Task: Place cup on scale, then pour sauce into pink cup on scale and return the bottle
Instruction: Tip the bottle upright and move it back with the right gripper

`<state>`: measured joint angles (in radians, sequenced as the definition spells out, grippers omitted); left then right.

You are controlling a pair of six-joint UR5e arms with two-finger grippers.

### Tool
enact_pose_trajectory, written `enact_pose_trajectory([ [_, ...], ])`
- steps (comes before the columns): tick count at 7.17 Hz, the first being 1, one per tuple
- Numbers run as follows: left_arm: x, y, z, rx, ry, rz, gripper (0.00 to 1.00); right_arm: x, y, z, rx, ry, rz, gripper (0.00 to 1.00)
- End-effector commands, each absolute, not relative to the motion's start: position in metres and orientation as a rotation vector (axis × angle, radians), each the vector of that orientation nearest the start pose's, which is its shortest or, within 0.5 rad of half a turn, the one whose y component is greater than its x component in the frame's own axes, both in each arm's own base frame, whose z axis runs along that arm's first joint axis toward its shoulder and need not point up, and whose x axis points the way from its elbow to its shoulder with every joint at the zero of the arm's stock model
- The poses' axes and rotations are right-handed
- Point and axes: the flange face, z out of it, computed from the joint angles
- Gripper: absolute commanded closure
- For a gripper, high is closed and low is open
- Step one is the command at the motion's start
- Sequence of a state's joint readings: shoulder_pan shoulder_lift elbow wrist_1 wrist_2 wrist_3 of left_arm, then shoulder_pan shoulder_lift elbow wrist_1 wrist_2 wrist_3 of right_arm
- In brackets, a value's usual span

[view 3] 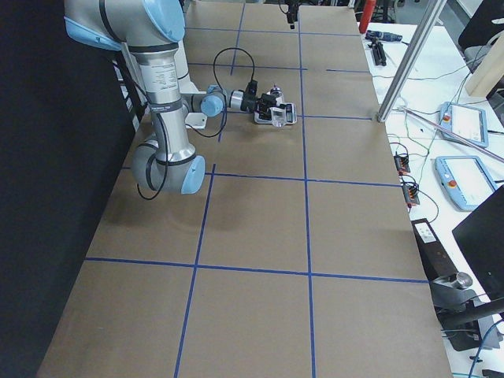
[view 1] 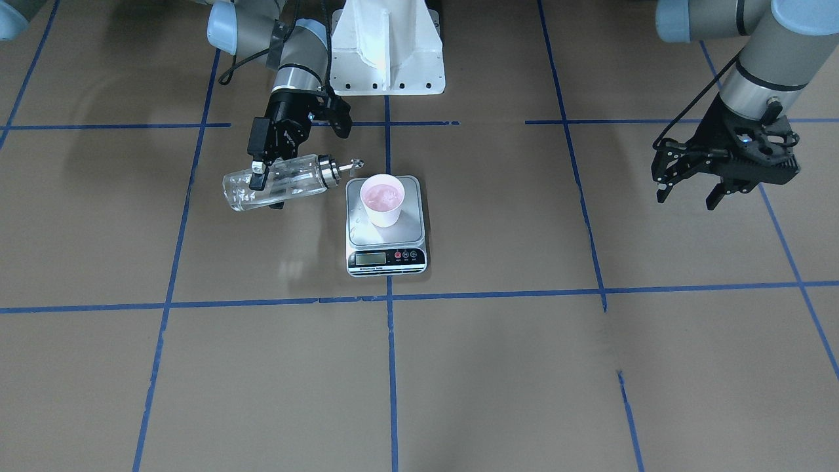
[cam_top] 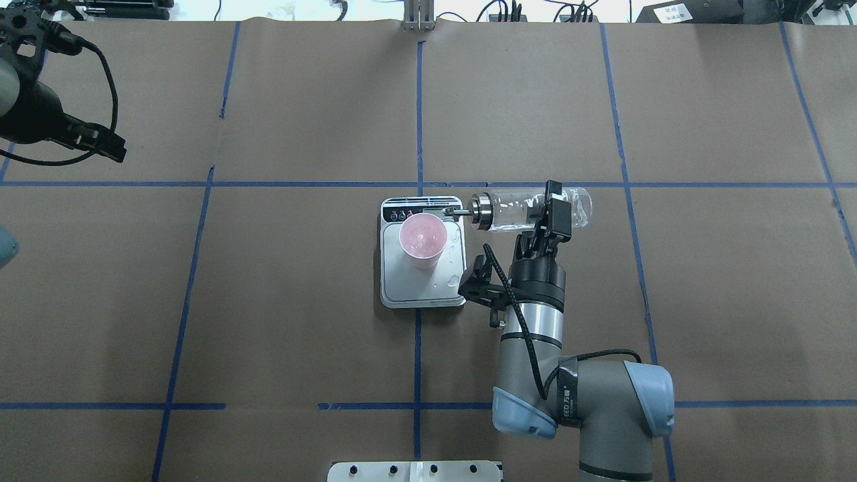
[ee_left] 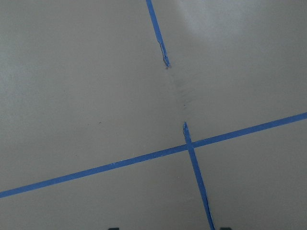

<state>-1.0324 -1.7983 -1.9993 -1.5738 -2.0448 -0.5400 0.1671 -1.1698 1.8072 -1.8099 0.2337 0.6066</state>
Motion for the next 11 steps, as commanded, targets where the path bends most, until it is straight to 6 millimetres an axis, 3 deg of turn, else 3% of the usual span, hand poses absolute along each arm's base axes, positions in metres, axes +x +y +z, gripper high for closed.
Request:
enact_pose_trajectory([
  [1,0.202,-0.509,0.346,0.321,0.724,0.155,0.24,-0.54,-0.317,0.296,1.329,0.158,-0.145,1.0],
  [2,0.202,-0.509,0.347,0.319,0.722,0.156,0.24,-0.542,-0.307,0.282,1.301,-0.193,0.104,1.0],
  [3,0.202,-0.509,0.346,0.321,0.724,0.156,0.24,-0.536,-0.301,0.276,1.225,-0.495,0.229,1.0],
  [4,0.202,-0.509,0.346,0.321,0.724,0.156,0.24,-0.521,-0.298,0.298,1.224,-0.581,0.279,1.0],
  [6,0.201,-0.509,0.344,0.323,0.725,0.156,0.24,-0.491,-0.297,0.316,1.207,-0.796,0.47,1.0],
  [8,0.201,-0.509,0.344,0.323,0.726,0.154,0.24,-0.461,-0.295,0.368,1.203,-0.799,0.524,1.0],
  [9,0.201,-0.508,0.343,0.318,0.729,0.133,0.24,-0.442,-0.294,0.409,1.194,-0.771,0.561,1.0],
  [10,0.201,-0.507,0.343,0.315,0.731,0.127,0.24,-0.428,-0.296,0.436,1.187,-0.74,0.568,1.0],
  [11,0.2,-0.507,0.341,0.31,0.736,0.109,0.24,-0.426,-0.301,0.459,1.189,-0.703,0.564,1.0],
])
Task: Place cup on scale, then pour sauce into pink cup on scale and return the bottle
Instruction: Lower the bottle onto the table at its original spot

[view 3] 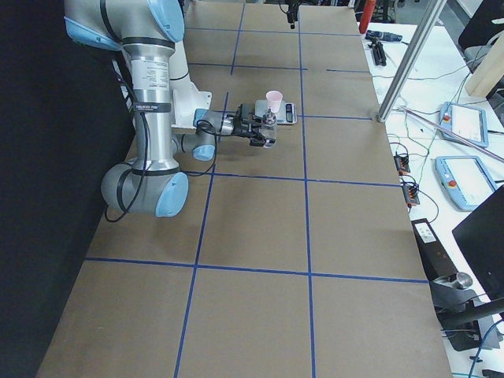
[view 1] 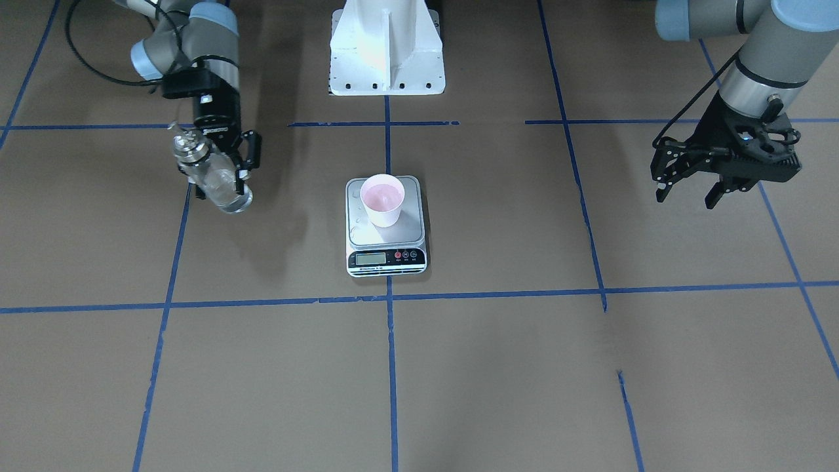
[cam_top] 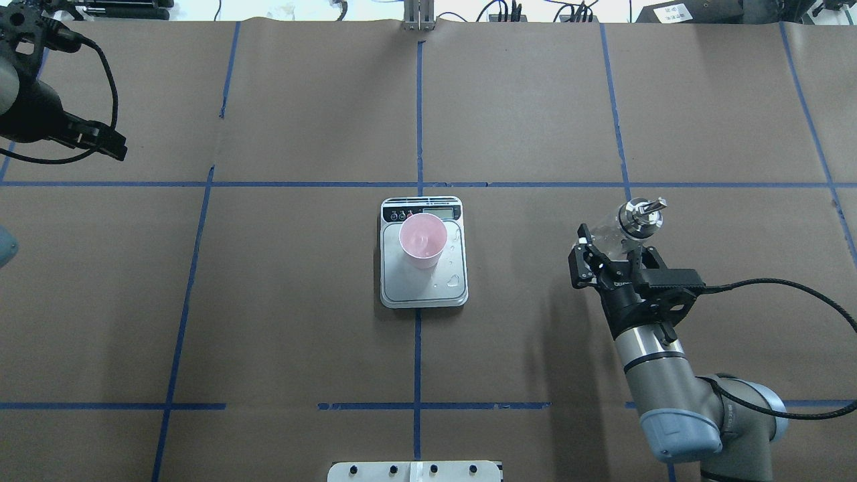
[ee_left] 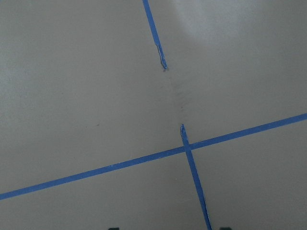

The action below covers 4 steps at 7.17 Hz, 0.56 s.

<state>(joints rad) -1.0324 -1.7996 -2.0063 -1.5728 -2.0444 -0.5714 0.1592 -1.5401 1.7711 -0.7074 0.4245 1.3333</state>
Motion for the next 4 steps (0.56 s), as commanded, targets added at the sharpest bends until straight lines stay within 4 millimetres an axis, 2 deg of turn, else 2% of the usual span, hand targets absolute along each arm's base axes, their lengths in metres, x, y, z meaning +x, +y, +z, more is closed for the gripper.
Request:
enact_pose_trajectory([
  [1,0.2,-0.506,0.341,0.311,0.736,0.106,0.24,-0.431,-0.301,0.479,1.178,-0.69,0.573,1.0],
  [2,0.2,-0.506,0.341,0.311,0.736,0.106,0.24,-0.434,-0.302,0.493,1.175,-0.673,0.566,1.0],
  [4,0.199,-0.504,0.339,0.314,0.738,0.106,0.24,-0.436,-0.302,0.5,1.177,-0.66,0.559,1.0],
])
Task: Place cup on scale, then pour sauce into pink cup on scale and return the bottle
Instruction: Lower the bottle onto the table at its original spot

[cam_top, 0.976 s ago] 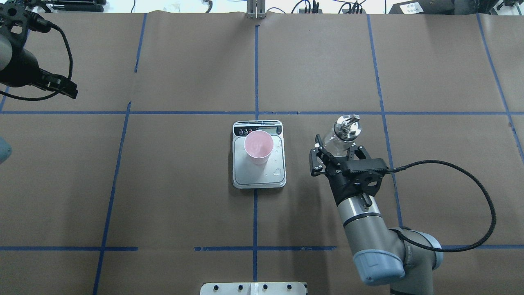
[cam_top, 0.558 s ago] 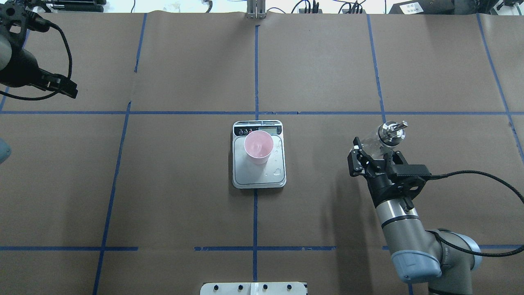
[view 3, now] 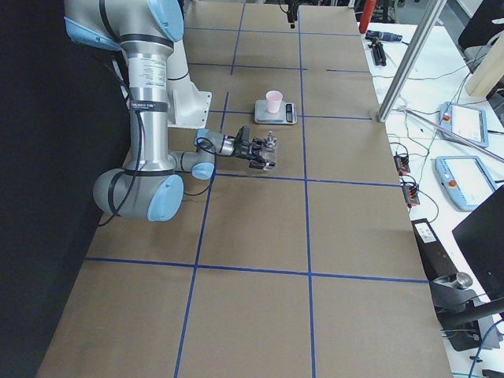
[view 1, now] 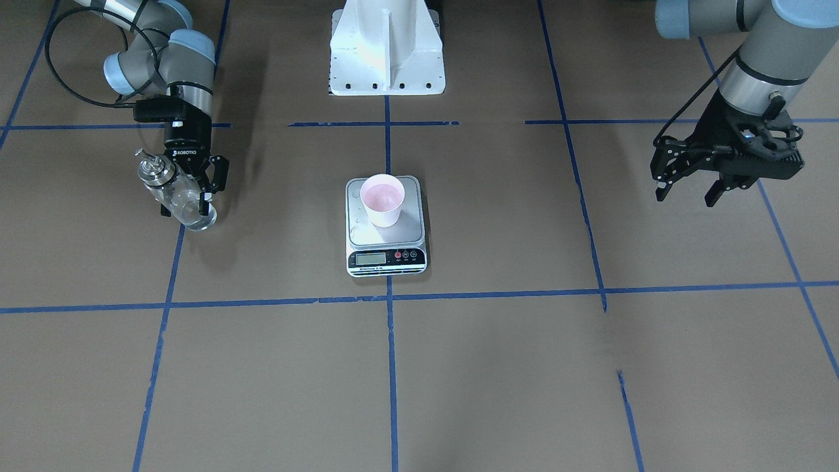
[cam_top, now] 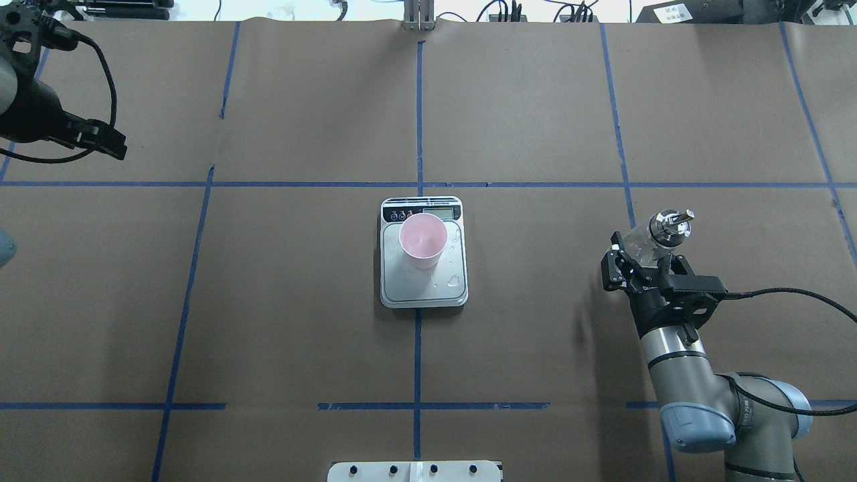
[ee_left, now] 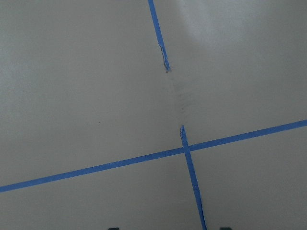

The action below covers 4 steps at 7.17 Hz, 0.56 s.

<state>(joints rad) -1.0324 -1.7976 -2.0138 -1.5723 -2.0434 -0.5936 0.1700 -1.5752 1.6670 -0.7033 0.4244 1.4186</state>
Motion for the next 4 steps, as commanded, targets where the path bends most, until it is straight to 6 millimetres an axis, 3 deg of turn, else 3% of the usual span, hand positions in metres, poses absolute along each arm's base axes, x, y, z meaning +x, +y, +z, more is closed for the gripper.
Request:
enact_pose_trajectory([
  [1,0.1987,-0.5043,0.3391,0.313,0.739,0.103,0.24,-0.4381,-0.302,0.5124,1.178,-0.637,0.543,1.0],
  [4,0.1974,-0.5024,0.3374,0.318,0.74,0.102,0.24,-0.4432,-0.3028,0.5042,1.177,-0.653,0.554,1.0],
])
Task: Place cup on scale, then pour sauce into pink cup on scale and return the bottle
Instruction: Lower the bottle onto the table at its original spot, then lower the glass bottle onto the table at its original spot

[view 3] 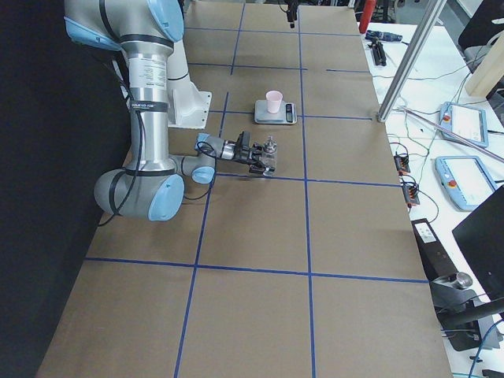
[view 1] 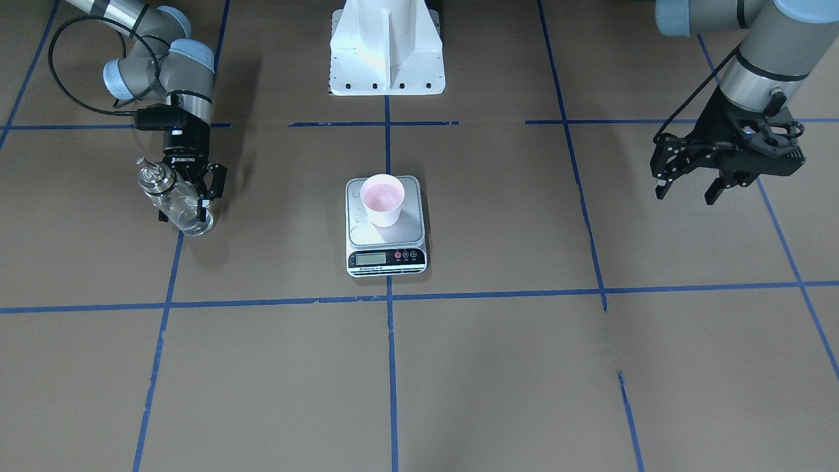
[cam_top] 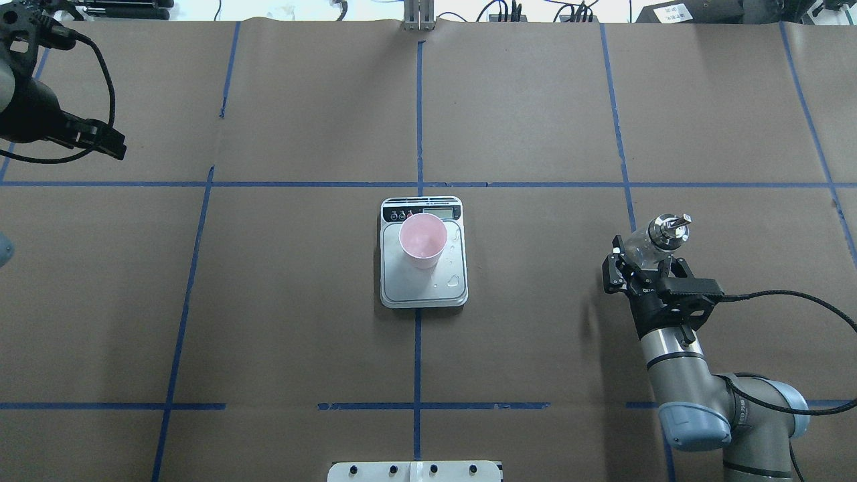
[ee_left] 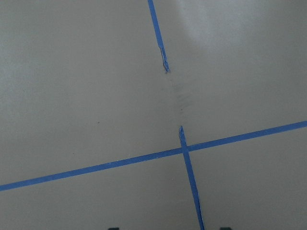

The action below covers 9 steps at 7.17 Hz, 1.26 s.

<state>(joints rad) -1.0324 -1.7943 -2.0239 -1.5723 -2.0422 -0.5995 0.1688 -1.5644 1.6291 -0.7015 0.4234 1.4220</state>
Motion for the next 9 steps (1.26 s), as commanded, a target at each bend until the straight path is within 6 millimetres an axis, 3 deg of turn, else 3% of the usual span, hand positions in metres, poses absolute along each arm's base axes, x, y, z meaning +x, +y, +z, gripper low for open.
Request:
enact_pose_trajectory([
  [1,0.197,-0.501,0.336,0.32,0.741,0.103,0.24,-0.443,-0.303,0.508,1.179,-0.645,0.549,1.0],
  [4,0.196,-0.5,0.336,0.32,0.741,0.103,0.24,-0.443,-0.303,0.511,1.179,-0.641,0.546,1.0],
  [5,0.196,-0.5,0.335,0.322,0.742,0.103,0.24,-0.444,-0.302,0.511,1.179,-0.641,0.545,0.96],
  [6,0.196,-0.5,0.335,0.322,0.742,0.103,0.24,-0.444,-0.303,0.516,1.185,-0.628,0.541,0.04],
  [7,0.196,-0.499,0.335,0.322,0.742,0.103,0.24,-0.446,-0.302,0.523,1.185,-0.616,0.531,0.0],
  [9,0.195,-0.499,0.334,0.324,0.744,0.104,0.24,-0.446,-0.302,0.518,1.186,-0.627,0.539,0.0],
])
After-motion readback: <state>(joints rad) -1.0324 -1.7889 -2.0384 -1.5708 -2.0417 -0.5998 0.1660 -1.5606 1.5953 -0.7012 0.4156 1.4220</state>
